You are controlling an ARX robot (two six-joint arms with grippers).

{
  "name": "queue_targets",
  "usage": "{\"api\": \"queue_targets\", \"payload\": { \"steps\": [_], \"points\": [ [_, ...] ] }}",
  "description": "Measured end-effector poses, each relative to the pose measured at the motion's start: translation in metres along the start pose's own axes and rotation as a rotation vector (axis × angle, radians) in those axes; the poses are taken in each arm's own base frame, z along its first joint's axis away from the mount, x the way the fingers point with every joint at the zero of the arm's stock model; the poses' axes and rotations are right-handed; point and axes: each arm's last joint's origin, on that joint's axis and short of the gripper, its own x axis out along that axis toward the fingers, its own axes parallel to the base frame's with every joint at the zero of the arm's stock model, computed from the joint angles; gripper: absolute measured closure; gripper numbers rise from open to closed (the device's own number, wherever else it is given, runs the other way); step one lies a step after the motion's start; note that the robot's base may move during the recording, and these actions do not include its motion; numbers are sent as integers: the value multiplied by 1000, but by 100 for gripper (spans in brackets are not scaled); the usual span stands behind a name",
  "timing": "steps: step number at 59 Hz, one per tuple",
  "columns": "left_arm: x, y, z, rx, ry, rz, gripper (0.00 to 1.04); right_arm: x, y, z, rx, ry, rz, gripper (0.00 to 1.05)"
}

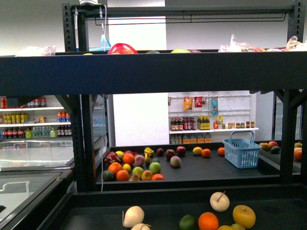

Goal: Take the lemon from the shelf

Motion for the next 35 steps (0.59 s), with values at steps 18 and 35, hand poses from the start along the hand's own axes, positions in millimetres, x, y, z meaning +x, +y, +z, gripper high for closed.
{"api": "queue_targets", "payload": {
  "steps": [18, 35],
  "points": [
    [2, 4, -2, -1, 12, 14, 89, 0, 0, 0, 0, 0, 0, 7],
    [-38, -26, -57, 239, 173, -90, 90, 0, 0, 0, 0, 0, 0, 7]
  ]
}}
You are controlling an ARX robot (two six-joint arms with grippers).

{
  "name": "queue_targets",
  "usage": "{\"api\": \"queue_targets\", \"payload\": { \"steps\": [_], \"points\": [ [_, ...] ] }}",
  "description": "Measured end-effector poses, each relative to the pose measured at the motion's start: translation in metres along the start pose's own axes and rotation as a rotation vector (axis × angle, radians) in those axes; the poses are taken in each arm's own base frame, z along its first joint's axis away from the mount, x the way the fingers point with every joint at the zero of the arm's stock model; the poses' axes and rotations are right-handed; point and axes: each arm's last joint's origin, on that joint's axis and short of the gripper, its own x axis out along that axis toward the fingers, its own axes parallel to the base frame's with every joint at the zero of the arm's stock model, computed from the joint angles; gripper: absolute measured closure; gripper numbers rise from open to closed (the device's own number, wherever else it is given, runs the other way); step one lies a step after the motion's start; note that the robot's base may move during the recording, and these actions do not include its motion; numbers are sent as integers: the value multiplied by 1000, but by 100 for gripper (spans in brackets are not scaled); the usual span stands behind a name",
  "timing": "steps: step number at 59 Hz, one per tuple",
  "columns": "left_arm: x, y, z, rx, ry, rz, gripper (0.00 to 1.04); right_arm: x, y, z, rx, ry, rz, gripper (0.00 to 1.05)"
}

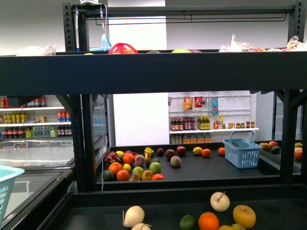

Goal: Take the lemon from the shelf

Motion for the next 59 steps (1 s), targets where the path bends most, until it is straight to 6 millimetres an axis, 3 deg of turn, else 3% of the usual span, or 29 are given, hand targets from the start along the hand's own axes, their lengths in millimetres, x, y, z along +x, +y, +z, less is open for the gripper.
{"api": "queue_targets", "payload": {
  "steps": [10, 15, 22, 38, 59],
  "points": [
    [-17, -37, -44, 112, 141, -150, 90, 0, 0, 0, 0, 0, 0, 7],
    [-22, -54, -76, 167, 251, -262, 90, 0, 0, 0, 0, 0, 0, 7],
    [-21, -64, -112, 216, 371, -328, 90, 0, 0, 0, 0, 0, 0, 7],
    [0, -74, -200, 294, 604, -354, 91, 0, 0, 0, 0, 0, 0, 7],
    [39, -100, -271, 351, 714, -409, 91, 0, 0, 0, 0, 0, 0, 7]
  ]
}}
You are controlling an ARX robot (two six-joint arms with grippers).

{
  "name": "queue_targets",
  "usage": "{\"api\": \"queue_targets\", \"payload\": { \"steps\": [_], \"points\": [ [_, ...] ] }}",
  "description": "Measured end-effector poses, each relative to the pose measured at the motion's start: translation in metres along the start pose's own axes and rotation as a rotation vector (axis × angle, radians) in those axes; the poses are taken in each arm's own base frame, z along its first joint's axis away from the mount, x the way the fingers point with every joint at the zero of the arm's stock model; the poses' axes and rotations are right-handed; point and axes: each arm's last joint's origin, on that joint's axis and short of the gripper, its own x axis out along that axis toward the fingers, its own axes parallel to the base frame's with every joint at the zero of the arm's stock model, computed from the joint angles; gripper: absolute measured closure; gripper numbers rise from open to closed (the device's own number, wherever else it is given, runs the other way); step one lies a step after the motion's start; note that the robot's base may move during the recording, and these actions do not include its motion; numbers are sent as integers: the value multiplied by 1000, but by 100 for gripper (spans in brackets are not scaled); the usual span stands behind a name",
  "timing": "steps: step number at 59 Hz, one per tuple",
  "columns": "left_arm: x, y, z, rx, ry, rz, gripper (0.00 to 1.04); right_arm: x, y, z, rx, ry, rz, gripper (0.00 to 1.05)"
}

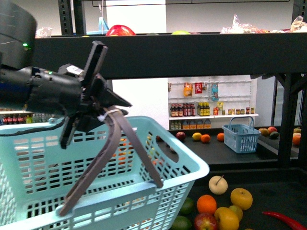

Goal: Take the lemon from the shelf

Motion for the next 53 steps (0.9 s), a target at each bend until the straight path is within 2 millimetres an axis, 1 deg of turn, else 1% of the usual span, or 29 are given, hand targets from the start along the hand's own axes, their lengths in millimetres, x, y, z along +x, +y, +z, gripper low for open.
{"api": "queue_targets", "payload": {
  "steps": [8, 14, 16, 18, 22, 30, 37, 38, 41, 43, 46, 53],
  "points": [
    [23, -10, -8, 18, 29, -21, 91, 0, 0, 0, 0, 0, 0, 7],
    [34, -12, -13, 20, 48, -2, 91, 0, 0, 0, 2, 7, -3, 7],
    [35, -11, -13, 19, 50, 1, 91, 1, 0, -2, 21, 73, -55, 7],
    [36, -10, -14, 16, 51, 5, 91, 3, -1, -3, 52, 182, -116, 7],
    [36, -9, -14, 13, 50, 10, 91, 12, -3, -4, 90, 292, -141, 7],
    [36, -9, -13, 24, 40, 17, 91, 43, -8, -5, 147, 408, -106, 7],
    [35, -8, -12, 27, 35, 21, 91, 86, -11, -9, 152, 500, -35, 7],
    [35, -8, -12, 28, 35, 21, 91, 97, -12, -12, 150, 524, -14, 7],
    [35, -8, -12, 28, 37, 20, 91, 112, -12, -17, 142, 557, 7, 7],
    [35, -8, -12, 27, 40, 17, 91, 128, -11, -26, 135, 597, 30, 7],
    [35, -8, -12, 28, 43, 15, 91, 143, -10, -34, 121, 635, 50, 7],
    [35, -8, -12, 28, 42, 15, 91, 185, -3, -58, 75, 709, 121, 7]
  ]
}}
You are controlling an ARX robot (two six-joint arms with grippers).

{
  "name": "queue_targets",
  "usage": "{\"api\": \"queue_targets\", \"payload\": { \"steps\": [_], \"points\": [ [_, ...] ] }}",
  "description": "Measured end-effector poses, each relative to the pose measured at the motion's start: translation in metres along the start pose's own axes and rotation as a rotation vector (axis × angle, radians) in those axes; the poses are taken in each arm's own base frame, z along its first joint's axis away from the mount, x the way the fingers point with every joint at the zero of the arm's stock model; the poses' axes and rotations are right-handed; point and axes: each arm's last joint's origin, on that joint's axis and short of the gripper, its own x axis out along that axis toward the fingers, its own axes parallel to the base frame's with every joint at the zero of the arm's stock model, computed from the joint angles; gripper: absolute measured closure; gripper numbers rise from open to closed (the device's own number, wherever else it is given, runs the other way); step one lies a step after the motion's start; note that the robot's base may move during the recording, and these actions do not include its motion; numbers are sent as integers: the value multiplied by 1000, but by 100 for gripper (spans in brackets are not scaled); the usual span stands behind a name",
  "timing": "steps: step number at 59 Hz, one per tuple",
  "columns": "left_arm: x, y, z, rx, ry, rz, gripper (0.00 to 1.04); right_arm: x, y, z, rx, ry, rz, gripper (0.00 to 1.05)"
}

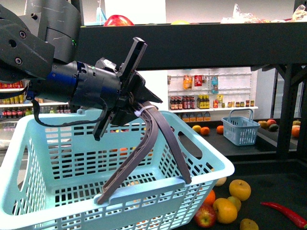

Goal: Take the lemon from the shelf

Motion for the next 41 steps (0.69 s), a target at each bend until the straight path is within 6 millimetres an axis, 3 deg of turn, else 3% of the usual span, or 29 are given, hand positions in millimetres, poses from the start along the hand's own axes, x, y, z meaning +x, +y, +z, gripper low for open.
{"api": "queue_targets", "payload": {
  "steps": [20, 41],
  "points": [
    [0, 0, 0, 3, -3, 2, 91, 124, 11, 5, -103, 161, 39, 7],
    [0, 0, 0, 3, -3, 2, 91, 215, 20, -8, -155, 196, -10, 7]
  ]
}}
